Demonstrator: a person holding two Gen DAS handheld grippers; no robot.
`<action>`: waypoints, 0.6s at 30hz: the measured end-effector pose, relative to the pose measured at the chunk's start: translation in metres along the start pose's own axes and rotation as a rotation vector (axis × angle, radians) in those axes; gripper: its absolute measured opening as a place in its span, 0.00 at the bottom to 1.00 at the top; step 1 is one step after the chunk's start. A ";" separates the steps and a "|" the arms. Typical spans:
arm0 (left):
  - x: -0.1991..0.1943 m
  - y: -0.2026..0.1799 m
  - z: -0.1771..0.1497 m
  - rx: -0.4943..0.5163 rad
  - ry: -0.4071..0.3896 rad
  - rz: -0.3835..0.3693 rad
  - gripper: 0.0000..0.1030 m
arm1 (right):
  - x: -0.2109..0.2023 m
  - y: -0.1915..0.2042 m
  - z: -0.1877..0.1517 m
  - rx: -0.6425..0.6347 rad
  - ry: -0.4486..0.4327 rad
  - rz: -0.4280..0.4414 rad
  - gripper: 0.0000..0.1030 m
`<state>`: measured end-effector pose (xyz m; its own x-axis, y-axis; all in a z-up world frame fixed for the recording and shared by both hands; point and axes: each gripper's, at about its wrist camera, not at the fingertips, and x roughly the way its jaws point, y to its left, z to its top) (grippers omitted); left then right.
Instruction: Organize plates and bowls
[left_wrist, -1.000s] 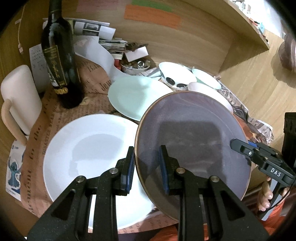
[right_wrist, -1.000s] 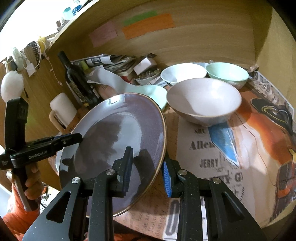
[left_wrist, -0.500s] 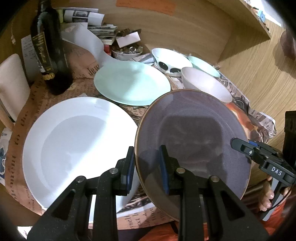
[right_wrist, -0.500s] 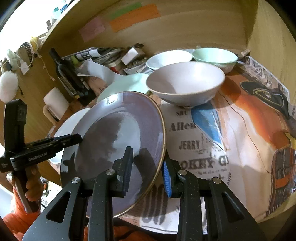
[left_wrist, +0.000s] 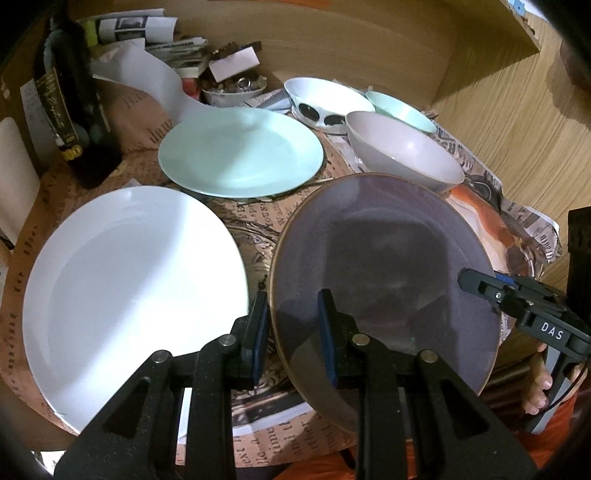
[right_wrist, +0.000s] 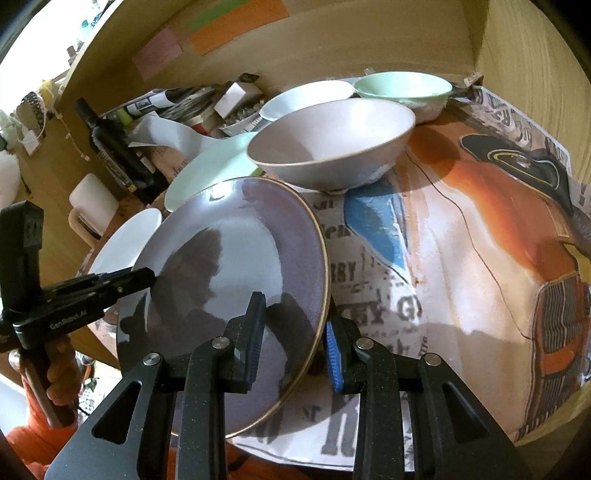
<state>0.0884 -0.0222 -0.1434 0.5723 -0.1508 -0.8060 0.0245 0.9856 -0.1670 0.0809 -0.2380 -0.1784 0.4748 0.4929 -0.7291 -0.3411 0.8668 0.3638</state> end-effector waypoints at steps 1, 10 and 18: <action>0.002 0.000 0.000 -0.001 0.004 -0.001 0.24 | 0.001 -0.002 0.000 0.001 0.004 -0.002 0.26; 0.014 -0.001 0.003 0.002 0.029 -0.006 0.25 | 0.008 -0.008 0.005 0.010 0.014 -0.017 0.26; 0.020 0.000 0.007 0.011 0.029 -0.010 0.25 | 0.012 -0.012 0.007 0.011 0.022 -0.024 0.28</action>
<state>0.1049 -0.0250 -0.1554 0.5481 -0.1624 -0.8205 0.0394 0.9849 -0.1686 0.0965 -0.2419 -0.1870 0.4649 0.4701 -0.7503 -0.3211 0.8792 0.3520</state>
